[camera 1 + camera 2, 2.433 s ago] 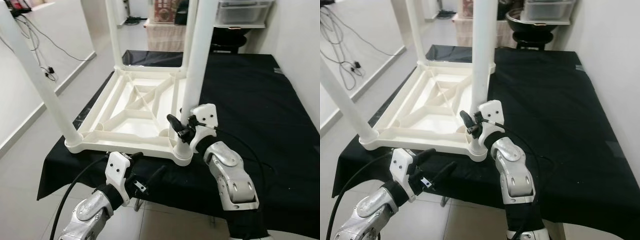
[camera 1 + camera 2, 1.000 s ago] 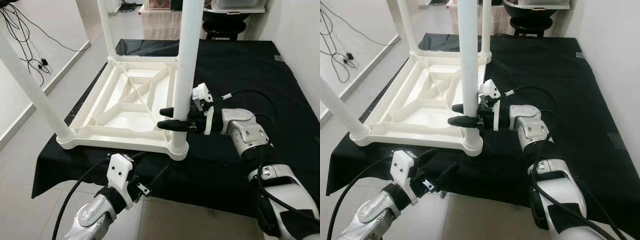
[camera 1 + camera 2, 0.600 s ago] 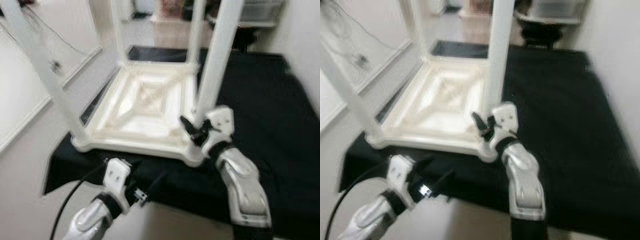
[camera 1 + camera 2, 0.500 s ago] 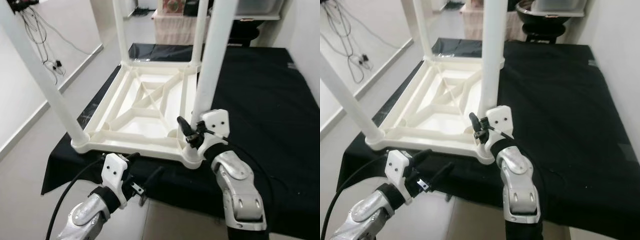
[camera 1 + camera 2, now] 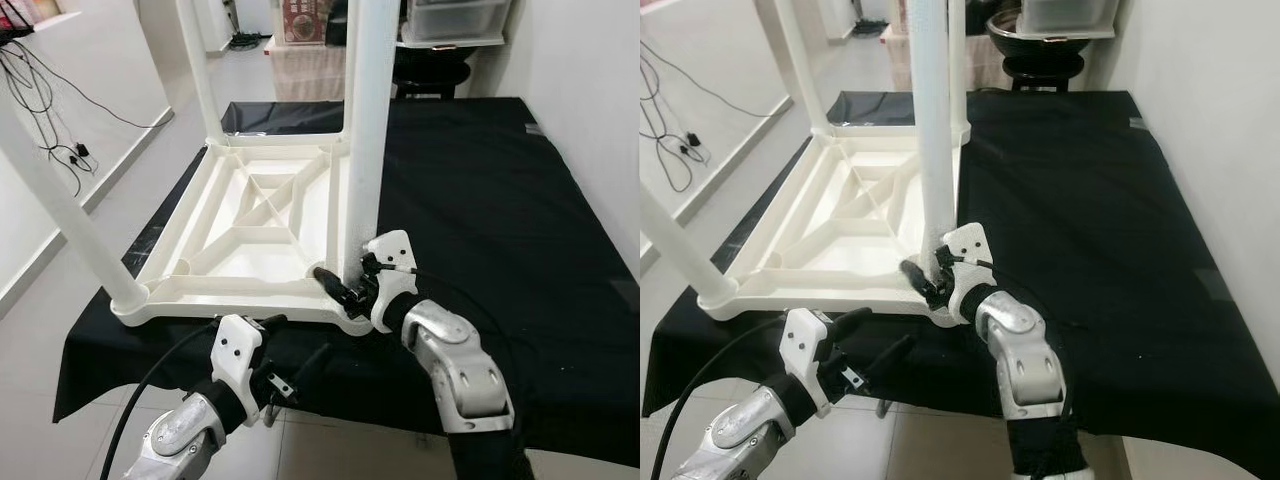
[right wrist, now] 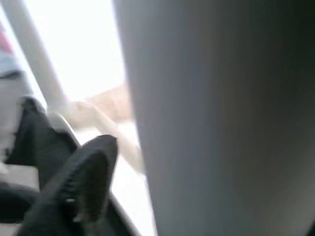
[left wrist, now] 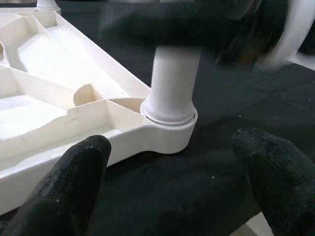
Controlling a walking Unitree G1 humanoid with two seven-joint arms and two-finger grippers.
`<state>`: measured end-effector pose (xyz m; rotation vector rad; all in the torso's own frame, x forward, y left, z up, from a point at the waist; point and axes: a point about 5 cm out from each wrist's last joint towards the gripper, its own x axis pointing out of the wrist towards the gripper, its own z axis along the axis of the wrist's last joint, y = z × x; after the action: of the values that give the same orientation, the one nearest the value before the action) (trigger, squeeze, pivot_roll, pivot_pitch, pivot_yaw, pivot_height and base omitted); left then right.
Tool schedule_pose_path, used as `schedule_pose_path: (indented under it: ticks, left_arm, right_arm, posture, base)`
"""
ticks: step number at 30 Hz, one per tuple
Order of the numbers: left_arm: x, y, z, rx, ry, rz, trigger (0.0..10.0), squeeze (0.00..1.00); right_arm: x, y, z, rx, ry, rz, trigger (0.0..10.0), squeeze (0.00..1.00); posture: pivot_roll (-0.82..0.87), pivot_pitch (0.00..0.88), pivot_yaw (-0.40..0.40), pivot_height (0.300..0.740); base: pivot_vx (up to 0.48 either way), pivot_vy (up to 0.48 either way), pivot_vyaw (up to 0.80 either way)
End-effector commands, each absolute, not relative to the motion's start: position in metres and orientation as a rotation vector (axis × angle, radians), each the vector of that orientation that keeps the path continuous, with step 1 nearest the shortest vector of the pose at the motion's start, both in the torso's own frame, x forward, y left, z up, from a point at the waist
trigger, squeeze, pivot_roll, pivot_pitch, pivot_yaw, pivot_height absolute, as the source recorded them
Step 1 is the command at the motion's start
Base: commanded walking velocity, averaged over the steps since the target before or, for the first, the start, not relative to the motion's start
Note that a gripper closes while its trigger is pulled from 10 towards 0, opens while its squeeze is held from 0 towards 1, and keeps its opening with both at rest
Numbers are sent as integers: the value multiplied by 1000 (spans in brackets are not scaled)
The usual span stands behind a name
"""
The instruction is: Building children table
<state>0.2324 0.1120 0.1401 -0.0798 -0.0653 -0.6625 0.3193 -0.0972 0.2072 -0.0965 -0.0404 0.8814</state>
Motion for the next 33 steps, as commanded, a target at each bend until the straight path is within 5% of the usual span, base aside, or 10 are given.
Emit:
schedule_pose_path:
  ticks: [1,12,13,27,33]
  left_arm:
    - [231,112,135,-68,-46,-663,10000,0]
    - [229,106,137,-84,-58,-659,10000,0]
    - [228,105,137,-85,-60,-659,10000,0]
    - [229,102,140,-96,-65,-664,10000,0]
    - [229,104,141,-99,-66,-664,10000,0]
  right_arm:
    - [318,-88,209,-112,-61,1050,10000,0]
    - [354,-111,235,-183,-51,1234,10000,0]
    - [356,-112,238,-163,-51,1265,0,0]
    - [355,-132,233,-107,-19,1381,0,0]
    - [354,-148,222,-106,-34,1180,0,0]
  posture:
    - [61,105,37,740]
    - [71,122,13,740]
    - [76,132,8,740]
    - [37,151,12,740]
    - [21,163,15,740]
  base:
    - [0,0,0]
    - [0,0,0]
    - [0,0,0]
    - [0,0,0]
    - [0,0,0]
